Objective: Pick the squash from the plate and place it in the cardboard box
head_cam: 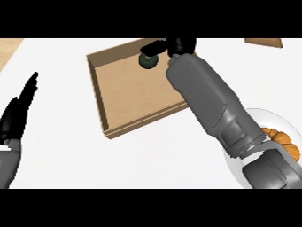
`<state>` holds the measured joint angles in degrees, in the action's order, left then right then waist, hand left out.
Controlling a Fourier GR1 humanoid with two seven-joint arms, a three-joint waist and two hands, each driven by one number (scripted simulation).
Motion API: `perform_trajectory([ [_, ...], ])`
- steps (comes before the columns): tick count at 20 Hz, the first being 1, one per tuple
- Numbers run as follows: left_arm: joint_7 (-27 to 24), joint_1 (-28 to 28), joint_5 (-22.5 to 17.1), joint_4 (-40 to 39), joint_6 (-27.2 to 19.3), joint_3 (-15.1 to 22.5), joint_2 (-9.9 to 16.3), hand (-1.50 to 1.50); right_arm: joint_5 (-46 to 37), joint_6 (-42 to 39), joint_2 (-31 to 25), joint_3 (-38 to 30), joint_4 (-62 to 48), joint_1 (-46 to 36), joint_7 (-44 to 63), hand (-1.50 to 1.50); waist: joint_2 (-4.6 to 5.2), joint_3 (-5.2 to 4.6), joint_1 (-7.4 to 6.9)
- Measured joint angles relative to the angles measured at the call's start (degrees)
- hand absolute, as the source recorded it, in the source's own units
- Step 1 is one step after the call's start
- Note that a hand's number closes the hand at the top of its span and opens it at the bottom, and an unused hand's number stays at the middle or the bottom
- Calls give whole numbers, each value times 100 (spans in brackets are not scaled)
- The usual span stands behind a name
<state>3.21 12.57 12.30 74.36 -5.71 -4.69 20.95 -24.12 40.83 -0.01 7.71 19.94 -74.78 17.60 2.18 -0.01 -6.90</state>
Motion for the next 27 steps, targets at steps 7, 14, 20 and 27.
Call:
perform_trajectory([
  [7, 16, -176, -9, 31, -44, -101, 11, 0, 610, 627, 0, -590, 306, 173, -1045, -150, -71, 5, 230],
  [14, 90, -498, -14, 173, -99, -285, 43, 0, 1063, 376, -182, -1006, 826, 732, -1716, -150, -181, 4, 537],
  [20, 111, -766, -10, 331, -108, -404, 57, 0, 1164, -151, -717, -951, 1835, 1706, -1650, -150, -252, 2, 730],
  [27, 76, -810, -56, 291, -30, -532, 86, 0, 1256, -1104, -1497, -687, 3674, 3182, -1163, -150, -275, -1, 837],
])
